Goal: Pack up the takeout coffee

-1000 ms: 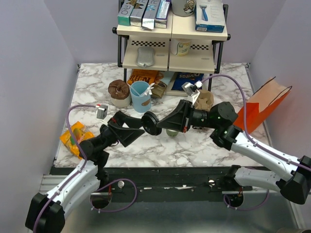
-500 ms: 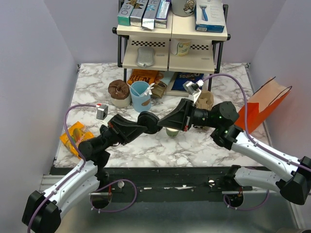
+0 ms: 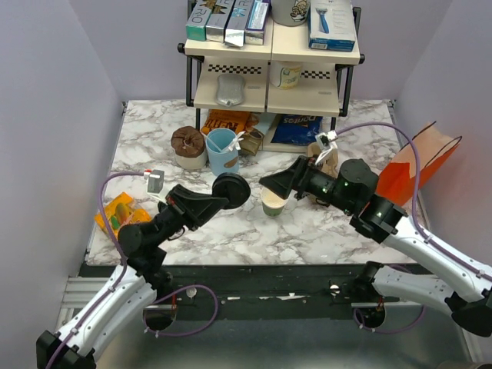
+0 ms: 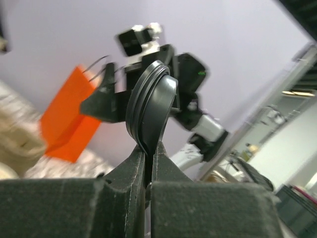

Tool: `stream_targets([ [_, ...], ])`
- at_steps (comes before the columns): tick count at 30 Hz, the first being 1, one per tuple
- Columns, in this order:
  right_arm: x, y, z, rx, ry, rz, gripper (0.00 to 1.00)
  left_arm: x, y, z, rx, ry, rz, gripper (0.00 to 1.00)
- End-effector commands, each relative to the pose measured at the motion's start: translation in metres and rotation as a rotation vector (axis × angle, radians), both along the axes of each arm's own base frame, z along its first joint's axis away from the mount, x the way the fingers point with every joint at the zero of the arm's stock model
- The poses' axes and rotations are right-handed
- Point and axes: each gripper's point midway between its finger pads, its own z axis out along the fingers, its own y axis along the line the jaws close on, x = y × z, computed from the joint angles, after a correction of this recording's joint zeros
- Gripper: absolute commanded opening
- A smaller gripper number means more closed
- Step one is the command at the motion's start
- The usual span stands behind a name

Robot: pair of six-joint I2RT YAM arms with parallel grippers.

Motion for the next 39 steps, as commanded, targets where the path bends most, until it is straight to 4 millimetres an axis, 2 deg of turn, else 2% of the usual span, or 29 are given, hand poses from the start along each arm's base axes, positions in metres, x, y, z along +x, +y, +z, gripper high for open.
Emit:
stream_targets([
  [1, 0.048, -0.093, -0.105, -0.524, 0.103, -0.481, 0.89, 0.040, 0.003, -0.065, 0.274, 0.245, 0.195, 0.00],
  [2, 0.051, -0.097, -0.123, -0.600, 0.131, -0.499, 0.89, 0.039, 0.007, -0.083, 0.327, 0.304, 0.208, 0.00],
  [4, 0.054, -0.104, -0.142, -0.684, 0.169, -0.525, 0.89, 0.045, 0.015, -0.100, 0.364, 0.359, 0.271, 0.00],
  [5, 0.057, -0.101, -0.153, -0.722, 0.193, -0.524, 0.89, 0.044, 0.020, -0.114, 0.390, 0.407, 0.287, 0.00],
  [7, 0.061, -0.094, -0.164, -0.756, 0.217, -0.508, 0.88, 0.045, 0.024, -0.131, 0.412, 0.455, 0.310, 0.00],
  [8, 0.065, -0.091, -0.163, -0.762, 0.221, -0.510, 0.86, 0.043, 0.027, -0.137, 0.417, 0.477, 0.316, 0.00],
  [9, 0.070, -0.090, -0.178, -0.813, 0.252, -0.516, 0.83, 0.043, 0.028, -0.141, 0.421, 0.488, 0.321, 0.00],
  [10, 0.070, -0.091, -0.184, -0.837, 0.272, -0.520, 0.82, 0.041, 0.028, -0.148, 0.425, 0.508, 0.317, 0.00],
  [11, 0.073, -0.090, -0.189, -0.858, 0.281, -0.520, 0.81, 0.040, 0.030, -0.149, 0.423, 0.514, 0.318, 0.00],
  [12, 0.077, -0.089, -0.191, -0.868, 0.289, -0.521, 0.74, 0.039, 0.030, -0.151, 0.424, 0.521, 0.321, 0.00],
  [13, 0.077, -0.089, -0.205, -0.910, 0.316, -0.509, 0.73, 0.039, 0.031, -0.151, 0.421, 0.520, 0.320, 0.00],
  [17, 0.079, -0.091, -0.225, -0.949, 0.367, -0.510, 0.66, 0.038, 0.034, -0.148, 0.439, 0.506, 0.338, 0.00],
  [18, 0.079, -0.090, -0.228, -0.948, 0.378, -0.505, 0.58, 0.038, 0.035, -0.149, 0.449, 0.509, 0.343, 0.00],
  [20, 0.080, -0.087, -0.234, -0.946, 0.391, -0.494, 0.51, 0.039, 0.035, -0.150, 0.464, 0.517, 0.343, 0.00],
  [21, 0.078, -0.081, -0.236, -0.938, 0.399, -0.464, 0.41, 0.039, 0.034, -0.150, 0.468, 0.516, 0.339, 0.00],
  [24, 0.073, -0.065, -0.235, -0.922, 0.408, -0.368, 0.23, 0.038, 0.032, -0.148, 0.475, 0.515, 0.327, 0.00],
  [27, 0.066, -0.044, -0.227, -0.862, 0.388, -0.233, 0.15, 0.035, 0.028, -0.145, 0.478, 0.499, 0.297, 0.00],
  [33, 0.052, -0.010, -0.215, -0.811, 0.349, -0.064, 0.15, 0.025, 0.018, -0.131, 0.456, 0.447, 0.214, 0.00],
  [39, 0.038, 0.018, -0.223, -0.860, 0.336, -0.026, 0.15, 0.025, 0.012, -0.134, 0.462, 0.455, 0.183, 0.00],
])
